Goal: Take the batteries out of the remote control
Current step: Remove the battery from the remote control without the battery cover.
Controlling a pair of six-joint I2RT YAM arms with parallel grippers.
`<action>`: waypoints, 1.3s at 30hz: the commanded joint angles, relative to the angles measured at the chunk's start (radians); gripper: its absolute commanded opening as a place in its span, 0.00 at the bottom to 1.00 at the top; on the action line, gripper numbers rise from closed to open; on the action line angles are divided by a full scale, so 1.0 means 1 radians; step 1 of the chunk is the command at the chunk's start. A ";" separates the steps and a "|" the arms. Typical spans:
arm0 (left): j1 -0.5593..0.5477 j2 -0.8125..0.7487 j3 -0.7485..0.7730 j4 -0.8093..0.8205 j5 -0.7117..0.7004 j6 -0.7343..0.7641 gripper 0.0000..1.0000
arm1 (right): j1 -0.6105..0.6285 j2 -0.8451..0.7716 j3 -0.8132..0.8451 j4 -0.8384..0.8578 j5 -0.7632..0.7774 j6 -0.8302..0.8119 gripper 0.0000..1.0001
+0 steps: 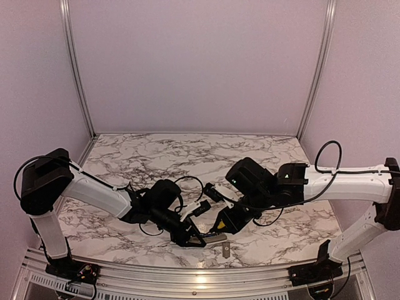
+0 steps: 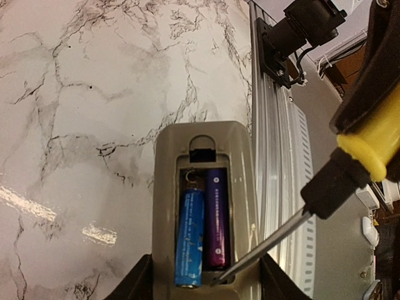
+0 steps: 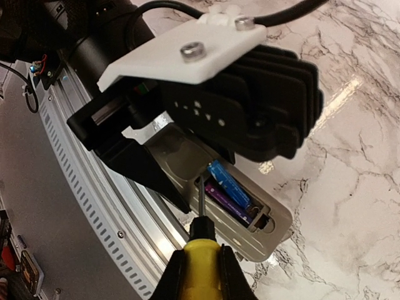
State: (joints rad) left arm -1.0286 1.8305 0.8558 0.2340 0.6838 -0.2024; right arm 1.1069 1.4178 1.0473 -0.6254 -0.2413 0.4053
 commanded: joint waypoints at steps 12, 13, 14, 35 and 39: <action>-0.001 -0.017 0.028 0.022 0.055 0.013 0.00 | -0.003 0.056 0.019 -0.048 0.225 -0.080 0.00; -0.001 -0.016 0.029 0.021 0.055 0.013 0.00 | -0.003 0.060 0.022 -0.050 0.235 -0.086 0.00; -0.001 -0.016 0.031 0.018 0.058 0.014 0.00 | -0.002 0.063 0.026 -0.053 0.278 -0.092 0.00; 0.010 -0.082 0.001 -0.042 -0.188 0.184 0.00 | -0.125 -0.177 0.084 -0.125 0.143 -0.096 0.00; -0.013 -0.129 -0.012 -0.041 -0.269 0.374 0.00 | -0.140 -0.227 0.085 -0.139 0.013 -0.125 0.00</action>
State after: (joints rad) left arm -1.0241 1.7794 0.8597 0.1829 0.5301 -0.0319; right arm 0.9817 1.2369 1.1320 -0.7448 -0.0444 0.3187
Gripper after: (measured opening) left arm 0.530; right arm 0.128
